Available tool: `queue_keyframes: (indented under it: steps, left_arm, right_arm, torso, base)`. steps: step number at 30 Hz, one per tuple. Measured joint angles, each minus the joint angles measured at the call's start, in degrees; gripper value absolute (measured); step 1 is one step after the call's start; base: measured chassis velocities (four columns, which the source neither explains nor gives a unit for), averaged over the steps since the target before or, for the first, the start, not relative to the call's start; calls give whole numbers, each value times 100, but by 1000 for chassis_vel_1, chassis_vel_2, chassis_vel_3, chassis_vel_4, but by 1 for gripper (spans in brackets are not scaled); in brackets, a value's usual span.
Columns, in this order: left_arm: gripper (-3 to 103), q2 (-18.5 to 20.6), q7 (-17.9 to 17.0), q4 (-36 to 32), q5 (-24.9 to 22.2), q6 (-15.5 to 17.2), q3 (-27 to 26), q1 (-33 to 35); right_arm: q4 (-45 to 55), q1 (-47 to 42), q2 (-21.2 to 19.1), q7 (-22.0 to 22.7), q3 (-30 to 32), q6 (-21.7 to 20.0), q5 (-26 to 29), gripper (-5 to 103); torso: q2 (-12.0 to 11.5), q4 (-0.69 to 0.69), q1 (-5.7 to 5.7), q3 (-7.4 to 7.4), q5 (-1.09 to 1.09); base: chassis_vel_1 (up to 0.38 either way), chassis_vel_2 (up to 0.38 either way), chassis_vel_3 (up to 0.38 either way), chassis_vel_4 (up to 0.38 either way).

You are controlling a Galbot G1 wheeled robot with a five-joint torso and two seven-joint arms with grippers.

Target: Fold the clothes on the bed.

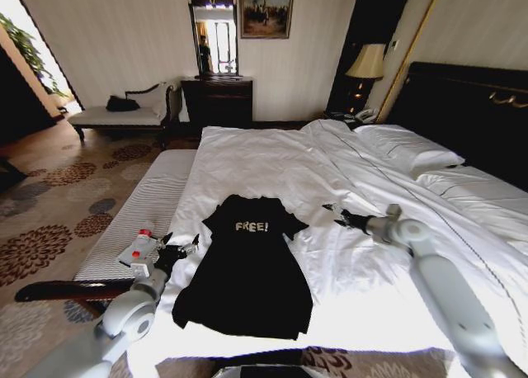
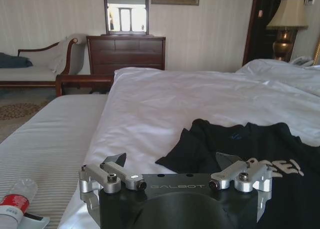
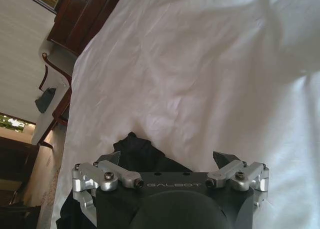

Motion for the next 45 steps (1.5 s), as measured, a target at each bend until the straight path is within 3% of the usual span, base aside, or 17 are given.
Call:
queue_keyframes:
  steps: [12,22,32,35,38,43,44,45]
  left_arm:
    - [100,19,-93,29,-129,82,13,-32]
    - [100,4,-93,69,-106,90,37,-15]
    - [100,-63,-74,138,-34,92,138,-52]
    - [100,-28,-76,124,-35,102,139,-51]
    - [100,3,-81,98,-43,105,116,-44]
    - [100,13,-91,45,-57,109,72,-9]
    - [100,3,-92,45,-57,110,70,-6]
    - [100,-4,-93,45,-56,110,70,-6]
  right_arm:
    - [-926,609,653,-347,-714,26,-581,100]
    - [-1073,399,887,-421,-480,40,-997,100]
    - [-1006,205,903,-454,-359,47,-1078,103]
    - [-1081,275,1029,-444,-418,49,-1136,90]
    - [-1174,362,1101,-430,-443,50,-1153,88]
    - [-1222,367,1164,-409,-437,51,-1181,73]
    - [-1219,337,1171,-409,-426,51,-1197,62]
    - [-1215,321,1174,-409,-418,51,-1206,62]
  torso:
    - [1,-2,-1,-1,0]
    - [1,-2,-1,-1,2]
    - [2,-3,-1,-1,0]
    - [2,-1,-1,-1,1]
    - [1,1,-1,-1,0]
    - [2,-1,-1,-1,0]
    - [2,-3,-1,-1,1]
    - [2,-3,-1,-1,1]
  base:
    - [0,0,0,0]
    - [0,0,0,0]
    - [0,0,0,0]
    - [0,0,0,0]
    - [0,0,0,0]
    - [0,0,0,0]
    - [0,0,0,0]
    - [0,0,0,0]
